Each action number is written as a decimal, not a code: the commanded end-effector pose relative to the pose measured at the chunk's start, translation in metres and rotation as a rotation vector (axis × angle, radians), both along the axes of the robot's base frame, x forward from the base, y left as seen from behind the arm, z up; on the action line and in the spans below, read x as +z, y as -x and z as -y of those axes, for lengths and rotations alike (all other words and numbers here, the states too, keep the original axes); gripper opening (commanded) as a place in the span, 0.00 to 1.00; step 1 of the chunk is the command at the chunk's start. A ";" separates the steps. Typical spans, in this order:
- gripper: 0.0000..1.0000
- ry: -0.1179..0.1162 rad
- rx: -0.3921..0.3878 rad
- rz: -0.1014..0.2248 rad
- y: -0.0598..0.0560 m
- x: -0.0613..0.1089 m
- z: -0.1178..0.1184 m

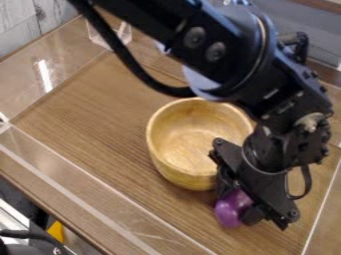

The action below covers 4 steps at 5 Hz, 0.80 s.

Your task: Put the purple eggplant in the brown bowl

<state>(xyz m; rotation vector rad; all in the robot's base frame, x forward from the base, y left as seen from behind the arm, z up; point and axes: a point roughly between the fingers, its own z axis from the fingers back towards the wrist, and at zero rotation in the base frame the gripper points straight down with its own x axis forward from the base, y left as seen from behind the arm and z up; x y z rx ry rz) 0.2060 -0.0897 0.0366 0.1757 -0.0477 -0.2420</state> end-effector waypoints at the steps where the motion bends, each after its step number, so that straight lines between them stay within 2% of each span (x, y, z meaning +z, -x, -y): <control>1: 0.00 -0.021 0.027 -0.021 0.002 -0.004 -0.012; 4: 0.00 -0.033 0.038 -0.023 0.000 -0.003 -0.021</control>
